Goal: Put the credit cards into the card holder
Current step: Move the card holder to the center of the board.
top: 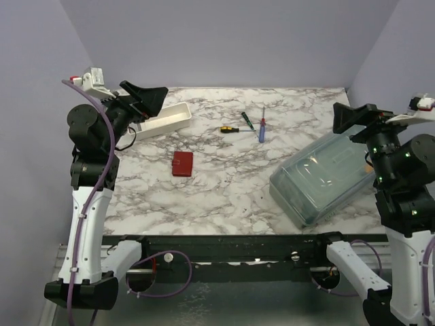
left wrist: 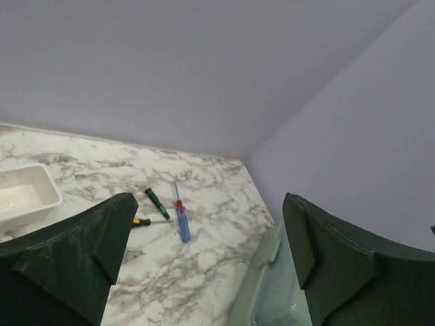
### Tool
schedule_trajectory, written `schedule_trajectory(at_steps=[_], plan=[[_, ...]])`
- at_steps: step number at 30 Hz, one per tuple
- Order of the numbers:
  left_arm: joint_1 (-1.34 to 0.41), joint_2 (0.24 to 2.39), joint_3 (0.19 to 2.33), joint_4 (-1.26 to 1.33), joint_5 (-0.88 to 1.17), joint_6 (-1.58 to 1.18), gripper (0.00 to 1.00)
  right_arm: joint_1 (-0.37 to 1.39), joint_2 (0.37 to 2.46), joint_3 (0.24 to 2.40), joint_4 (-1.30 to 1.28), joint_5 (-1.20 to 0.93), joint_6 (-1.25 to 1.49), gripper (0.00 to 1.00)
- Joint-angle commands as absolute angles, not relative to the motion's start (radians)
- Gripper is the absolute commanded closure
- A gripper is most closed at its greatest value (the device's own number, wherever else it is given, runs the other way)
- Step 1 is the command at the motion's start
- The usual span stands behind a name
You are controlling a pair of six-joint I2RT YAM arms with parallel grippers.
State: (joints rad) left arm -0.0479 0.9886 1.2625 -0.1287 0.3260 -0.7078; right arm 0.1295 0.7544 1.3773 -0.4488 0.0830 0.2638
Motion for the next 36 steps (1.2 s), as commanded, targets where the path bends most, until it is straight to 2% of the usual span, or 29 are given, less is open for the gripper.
schedule_trajectory(at_steps=[1, 8, 11, 16, 17, 20, 23, 26, 29, 33, 36], plan=[[-0.050, 1.021, 1.185, -0.192, 0.508, -0.683, 0.01, 0.124, 0.780, 1.346, -0.547, 0.045, 0.327, 0.00], [-0.074, 1.064, 1.046, -0.250, 0.606, -0.704, 0.01, 0.124, 0.822, 1.275, -0.512, -0.093, 0.400, 0.00], [-0.124, 1.073, 0.979, -0.289, 0.562, -0.690, 0.01, 0.124, 0.865, 1.267, -0.512, -0.215, 0.451, 0.00], [-0.248, 1.096, 0.900, -0.392, 0.382, -0.680, 0.01, 0.144, 1.048, 1.267, -0.532, -0.553, 0.457, 0.00], [-0.253, 1.103, 0.879, -0.404, 0.360, -0.680, 0.01, 0.211, 1.094, 1.266, -0.541, -0.524, 0.451, 0.00], [-0.253, 1.135, 0.855, -0.451, 0.250, -0.677, 0.01, 0.559, 1.234, 1.288, -0.591, -0.211, 0.408, 0.00], [-0.248, 1.151, 0.860, -0.514, 0.106, -0.682, 0.01, 0.747, 1.363, 1.296, -0.613, -0.104, 0.435, 0.00], [-0.233, 1.137, 0.840, -0.539, 0.018, -0.720, 0.01, 0.807, 1.425, 1.259, -0.608, -0.083, 0.454, 0.00], [-0.180, 1.156, 0.813, -0.538, 0.013, -0.758, 0.01, 0.814, 1.425, 1.166, -0.523, -0.127, 0.484, 0.00], [-0.115, 1.281, 0.816, -0.491, 0.112, -0.752, 0.01, 0.828, 1.422, 1.068, -0.403, -0.167, 0.488, 0.00], [-0.110, 1.403, 0.847, -0.451, 0.112, -0.724, 0.01, 0.833, 1.444, 1.046, -0.361, -0.165, 0.482, 0.00]])
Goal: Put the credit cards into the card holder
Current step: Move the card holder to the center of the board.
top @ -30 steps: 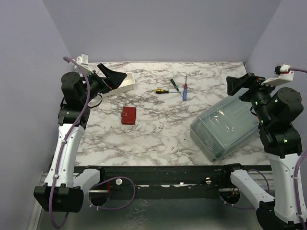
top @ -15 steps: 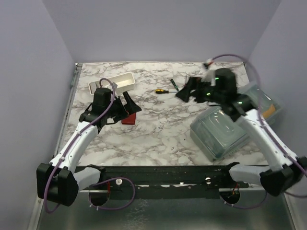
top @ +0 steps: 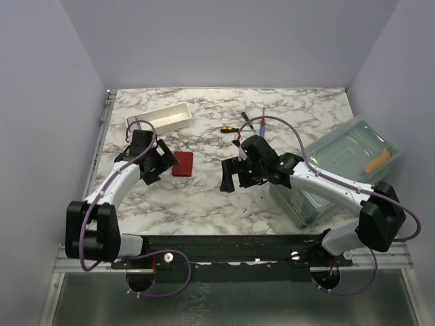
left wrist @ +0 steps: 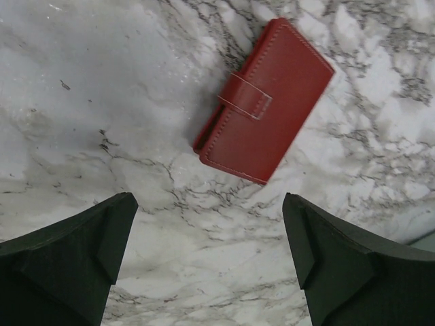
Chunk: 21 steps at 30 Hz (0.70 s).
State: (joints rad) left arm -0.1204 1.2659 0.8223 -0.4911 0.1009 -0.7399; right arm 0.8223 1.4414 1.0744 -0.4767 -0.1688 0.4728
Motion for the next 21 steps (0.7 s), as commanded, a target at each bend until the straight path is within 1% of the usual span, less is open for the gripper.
schedule_trajectory(at_steps=[1, 2, 5, 8, 11, 12, 14, 17, 21], plan=[[-0.109, 1.440, 0.853, -0.429, 0.101, -0.712, 0.03, 0.834, 1.451, 1.043, -0.353, -0.160, 0.483, 0.00], [-0.103, 1.474, 0.858, -0.404, 0.100, -0.709, 0.05, 0.836, 1.457, 1.038, -0.342, -0.160, 0.484, 0.00], [-0.053, 1.552, 0.855, -0.295, 0.206, -0.718, 0.17, 0.838, 1.468, 1.036, -0.318, -0.170, 0.490, 0.00], [-0.044, 1.616, 0.891, -0.260, 0.250, -0.689, 0.21, 0.838, 1.466, 1.037, -0.309, -0.185, 0.489, 0.00], [-0.046, 1.655, 0.898, -0.252, 0.270, -0.707, 0.45, 0.838, 1.455, 1.034, -0.307, -0.182, 0.487, 0.00], [-0.052, 1.665, 0.896, -0.246, 0.283, -0.710, 0.49, 0.838, 1.453, 1.035, -0.311, -0.180, 0.486, 0.00], [-0.071, 1.680, 0.888, -0.244, 0.276, -0.708, 0.50, 0.839, 1.448, 1.033, -0.317, -0.175, 0.484, 0.00], [-0.093, 1.673, 0.872, -0.235, 0.260, -0.705, 0.58, 0.839, 1.446, 1.027, -0.318, -0.168, 0.478, 0.00], [-0.139, 1.599, 0.879, -0.235, 0.199, -0.664, 0.75, 0.839, 1.456, 1.018, -0.314, -0.160, 0.477, 0.00]])
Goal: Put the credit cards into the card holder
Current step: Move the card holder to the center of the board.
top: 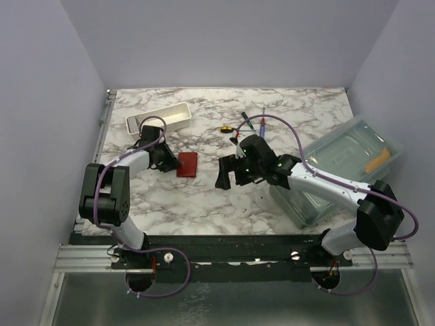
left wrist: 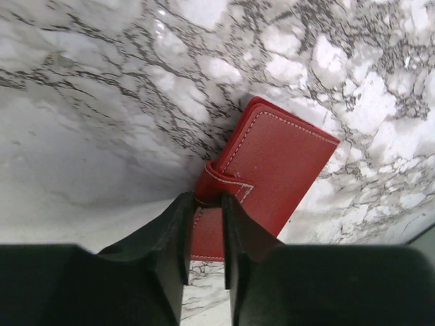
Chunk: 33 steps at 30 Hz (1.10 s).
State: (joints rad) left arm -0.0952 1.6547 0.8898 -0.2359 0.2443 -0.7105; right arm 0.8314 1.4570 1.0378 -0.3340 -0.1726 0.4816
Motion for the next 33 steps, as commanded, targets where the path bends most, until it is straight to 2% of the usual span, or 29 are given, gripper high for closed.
schedule_trajectory(at_steps=[1, 2, 3, 4, 9, 14, 16, 18, 19, 21, 23, 24, 28, 29, 33], plan=[[-0.157, 1.575, 0.884, -0.235, 0.179, -0.652, 0.80, 0.839, 1.459, 1.015, -0.314, -0.157, 0.477, 0.00], [-0.176, 1.553, 0.888, -0.235, 0.154, -0.634, 0.87, 0.839, 1.462, 1.014, -0.313, -0.153, 0.478, 0.00], [-0.197, 1.536, 0.900, -0.238, 0.128, -0.618, 0.98, 0.839, 1.465, 1.013, -0.313, -0.149, 0.480, 0.00], [-0.222, 1.517, 0.910, -0.248, 0.100, -0.603, 1.00, 0.839, 1.467, 1.014, -0.312, -0.145, 0.481, 0.00], [-0.376, 1.481, 0.979, -0.397, -0.112, -0.590, 1.00, 0.838, 1.469, 1.016, -0.332, -0.092, 0.497, 0.00], [-0.609, 1.553, 1.071, -0.598, -0.402, -0.649, 1.00, 0.838, 1.457, 1.011, -0.386, 0.088, 0.581, 0.00], [-0.720, 1.602, 1.105, -0.649, -0.451, -0.673, 1.00, 0.838, 1.443, 1.010, -0.409, 0.151, 0.612, 0.00], [-0.771, 1.644, 1.137, -0.686, -0.407, -0.688, 1.00, 0.838, 1.417, 1.002, -0.422, 0.196, 0.631, 0.00], [-0.776, 1.646, 1.140, -0.682, -0.342, -0.698, 0.92, 0.838, 1.397, 0.993, -0.421, 0.211, 0.638, 0.00], [-0.775, 1.607, 1.129, -0.638, -0.195, -0.682, 0.70, 0.838, 1.356, 0.970, -0.404, 0.214, 0.633, 0.00], [-0.774, 1.536, 1.120, -0.583, -0.095, -0.651, 0.56, 0.838, 1.338, 0.964, -0.398, 0.214, 0.629, 0.00], [-0.770, 1.497, 1.118, -0.558, -0.047, -0.633, 0.51, 0.838, 1.332, 0.965, -0.403, 0.222, 0.634, 0.00], [-0.708, 1.414, 1.141, -0.552, 0.077, -0.621, 0.42, 0.838, 1.309, 0.954, -0.392, 0.246, 0.642, 0.00], [-0.666, 1.394, 1.134, -0.555, 0.107, -0.634, 0.35, 0.838, 1.318, 0.963, -0.392, 0.241, 0.641, 0.01], [-0.470, 1.323, 1.069, -0.564, 0.220, -0.657, 0.20, 0.865, 1.437, 1.042, -0.447, 0.240, 0.715, 0.04]])
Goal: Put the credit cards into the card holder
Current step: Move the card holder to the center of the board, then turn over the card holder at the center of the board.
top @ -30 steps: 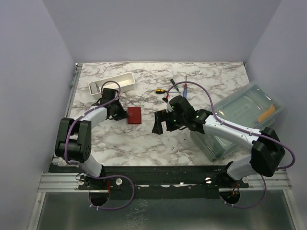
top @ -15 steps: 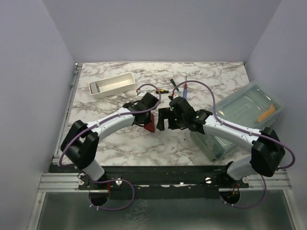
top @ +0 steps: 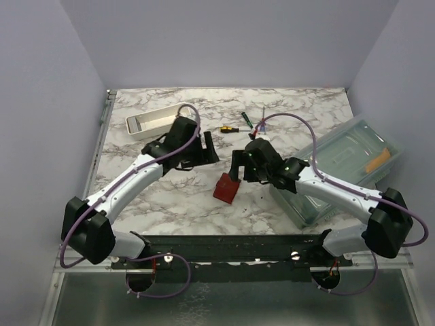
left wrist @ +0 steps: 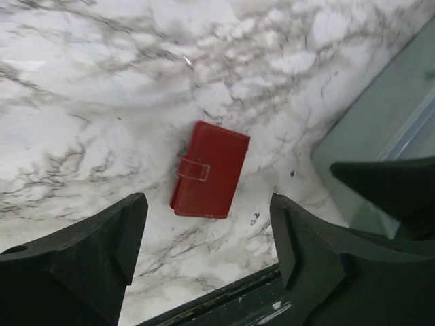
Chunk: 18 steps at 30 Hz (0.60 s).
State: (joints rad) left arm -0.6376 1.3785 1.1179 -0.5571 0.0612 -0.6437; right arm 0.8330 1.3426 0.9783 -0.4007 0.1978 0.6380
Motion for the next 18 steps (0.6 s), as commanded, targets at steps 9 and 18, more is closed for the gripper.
schedule_trajectory(at_steps=[9, 18], plan=[[-0.339, 1.233, 1.007, -0.656, 0.053, -0.670, 0.02, 0.996, 1.835, 1.418, -0.916, 0.438, 1.253, 0.00], [-0.337, 1.193, 0.947, -0.632, -0.073, -0.643, 0.02, 1.031, 2.109, 1.612, -1.051, 0.491, 1.293, 0.17]])
